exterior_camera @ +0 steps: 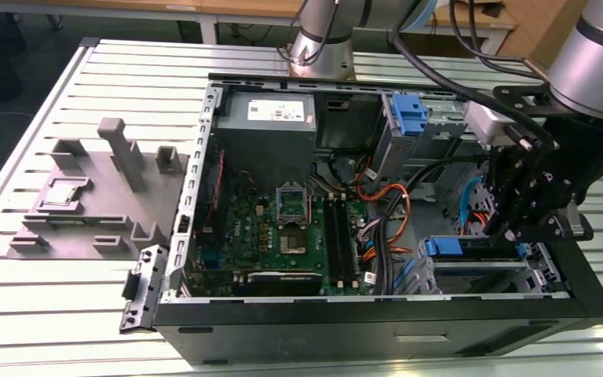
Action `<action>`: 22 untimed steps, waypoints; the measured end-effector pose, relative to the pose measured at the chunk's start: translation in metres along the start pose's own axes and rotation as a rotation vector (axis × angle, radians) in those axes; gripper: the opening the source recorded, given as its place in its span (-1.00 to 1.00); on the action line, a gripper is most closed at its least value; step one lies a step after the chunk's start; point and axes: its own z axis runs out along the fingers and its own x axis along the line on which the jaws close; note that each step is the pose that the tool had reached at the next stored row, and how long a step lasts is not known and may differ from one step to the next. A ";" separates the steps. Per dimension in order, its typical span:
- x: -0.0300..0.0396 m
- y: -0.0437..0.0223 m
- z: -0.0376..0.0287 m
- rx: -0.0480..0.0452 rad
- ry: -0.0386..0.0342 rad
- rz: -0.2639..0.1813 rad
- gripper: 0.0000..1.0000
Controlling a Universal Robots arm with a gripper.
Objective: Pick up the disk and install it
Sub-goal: 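Insert the first disk wire, then insert the second disk wire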
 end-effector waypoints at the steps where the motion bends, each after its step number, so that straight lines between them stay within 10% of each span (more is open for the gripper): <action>1: 0.0002 -0.0001 -0.0020 -0.0002 -0.0006 0.000 -0.51; 7: 0.0007 -0.0003 -0.0058 -0.0010 -0.0013 0.000 -0.79; 22: 0.0009 -0.0004 -0.0076 -0.0011 -0.0010 0.000 -0.79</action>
